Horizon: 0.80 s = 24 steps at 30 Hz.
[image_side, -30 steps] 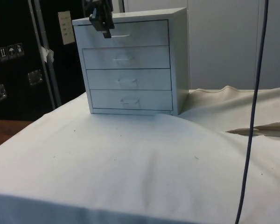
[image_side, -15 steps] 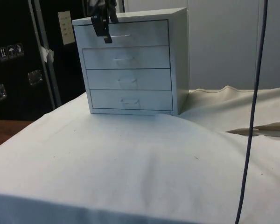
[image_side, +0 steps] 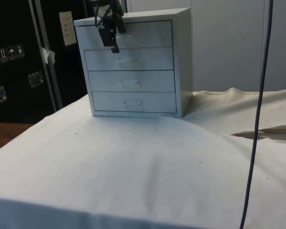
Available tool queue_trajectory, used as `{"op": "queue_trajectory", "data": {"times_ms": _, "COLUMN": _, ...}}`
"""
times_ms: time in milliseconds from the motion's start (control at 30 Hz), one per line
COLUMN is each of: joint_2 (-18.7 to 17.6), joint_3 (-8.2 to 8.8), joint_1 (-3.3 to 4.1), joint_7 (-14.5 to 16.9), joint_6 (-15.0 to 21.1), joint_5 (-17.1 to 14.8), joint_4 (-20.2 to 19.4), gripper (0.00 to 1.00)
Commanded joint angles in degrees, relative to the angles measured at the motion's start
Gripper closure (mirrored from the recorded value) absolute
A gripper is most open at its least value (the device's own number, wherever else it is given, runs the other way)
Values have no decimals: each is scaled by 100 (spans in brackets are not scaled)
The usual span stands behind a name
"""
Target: Open the drawer, then close it.
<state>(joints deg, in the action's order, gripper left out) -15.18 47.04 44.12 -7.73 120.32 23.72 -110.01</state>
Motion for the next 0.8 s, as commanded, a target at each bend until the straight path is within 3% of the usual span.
{"op": "queue_trajectory", "data": {"times_ms": 0, "joint_2": 0, "joint_3": -17, "joint_1": -34, "joint_7": 23, "joint_6": 109, "joint_5": -63, "joint_4": -57, "gripper": 0}}
{"op": "queue_trajectory", "data": {"times_ms": 100, "joint_2": -6, "joint_3": -17, "joint_1": -40, "joint_7": 23, "joint_6": 195, "joint_5": -115, "joint_4": -115, "gripper": 1}}
{"op": "queue_trajectory", "data": {"times_ms": 233, "joint_2": -17, "joint_3": 0, "joint_1": -23, "joint_7": -6, "joint_6": 172, "joint_5": -109, "joint_4": -132, "gripper": 28}}
{"op": "queue_trajectory", "data": {"times_ms": 267, "joint_2": -17, "joint_3": -17, "joint_1": -46, "joint_7": 23, "joint_6": 246, "joint_5": -172, "joint_4": -155, "gripper": 28}}
{"op": "queue_trajectory", "data": {"times_ms": 367, "joint_2": -29, "joint_3": -11, "joint_1": -46, "joint_7": 17, "joint_6": 252, "joint_5": -183, "joint_4": -160, "gripper": 46}}
{"op": "queue_trajectory", "data": {"times_ms": 400, "joint_2": -29, "joint_3": -11, "joint_1": -46, "joint_7": 11, "joint_6": 258, "joint_5": -178, "joint_4": -160, "gripper": 56}}
{"op": "queue_trajectory", "data": {"times_ms": 567, "joint_2": -29, "joint_3": 40, "joint_1": -34, "joint_7": 0, "joint_6": 178, "joint_5": -86, "joint_4": -97, "gripper": 76}}
{"op": "queue_trajectory", "data": {"times_ms": 633, "joint_2": -34, "joint_3": -6, "joint_1": -40, "joint_7": 6, "joint_6": 269, "joint_5": -172, "joint_4": -160, "gripper": 80}}
{"op": "queue_trajectory", "data": {"times_ms": 667, "joint_2": -29, "joint_3": -11, "joint_1": -11, "joint_7": -34, "joint_6": 229, "joint_5": -160, "joint_4": -138, "gripper": 89}}
{"op": "queue_trajectory", "data": {"times_ms": 767, "joint_2": -17, "joint_3": -34, "joint_1": 52, "joint_7": -143, "joint_6": 126, "joint_5": -115, "joint_4": -80, "gripper": 100}}
